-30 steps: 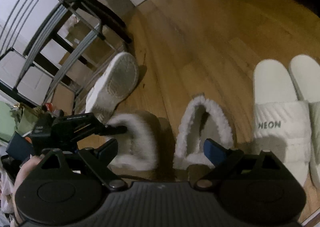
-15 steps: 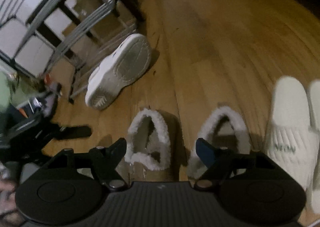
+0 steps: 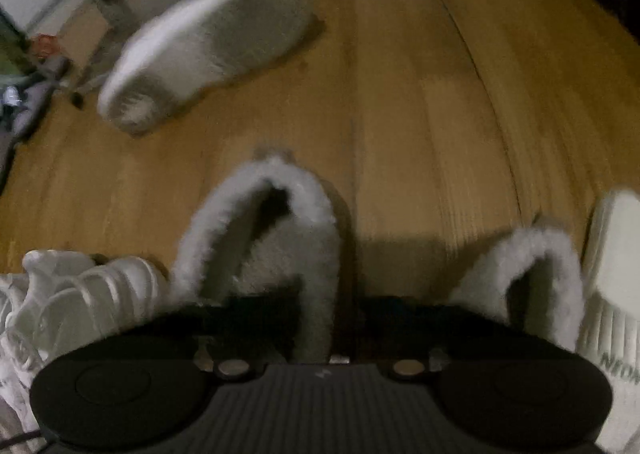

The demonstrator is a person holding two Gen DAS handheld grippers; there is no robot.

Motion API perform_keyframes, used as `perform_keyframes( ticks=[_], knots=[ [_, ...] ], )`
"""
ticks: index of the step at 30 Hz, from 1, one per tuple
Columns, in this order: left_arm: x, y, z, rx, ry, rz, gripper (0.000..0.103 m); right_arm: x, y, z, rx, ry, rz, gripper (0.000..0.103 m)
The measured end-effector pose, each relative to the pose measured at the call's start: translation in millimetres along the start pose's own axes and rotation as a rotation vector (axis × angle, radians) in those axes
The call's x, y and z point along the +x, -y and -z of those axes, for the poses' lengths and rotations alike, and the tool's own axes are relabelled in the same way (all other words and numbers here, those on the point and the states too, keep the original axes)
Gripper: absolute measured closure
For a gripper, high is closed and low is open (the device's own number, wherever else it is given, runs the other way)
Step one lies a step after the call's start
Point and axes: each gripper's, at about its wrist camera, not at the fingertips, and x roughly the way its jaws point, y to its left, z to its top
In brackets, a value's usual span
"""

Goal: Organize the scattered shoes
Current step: 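Carry the brown slipper with the left gripper beside the other slipper and open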

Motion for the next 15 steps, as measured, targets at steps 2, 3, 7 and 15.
perform_keyframes(
  ticks=[2, 3, 7, 15],
  knots=[
    [8.3, 4.6, 2.4, 0.031, -0.032, -0.037, 0.007, -10.1, 5.8, 3.2, 0.002, 0.013, -0.053, 0.096],
    [11.5, 7.0, 4.1, 0.045, -0.046, -0.051, 0.007, -13.7, 8.3, 3.9, 0.002, 0.009, -0.073, 0.096],
    [23.6, 21.6, 17.4, 0.117, -0.074, -0.131, 0.007, -26.8, 19.3, 8.6, 0.002, -0.045, -0.155, 0.096],
    [31.5, 52.9, 48.7, 0.202, -0.122, -0.170, 0.007, -52.9, 55.3, 38.6, 0.139, -0.066, -0.158, 0.079]
  ],
)
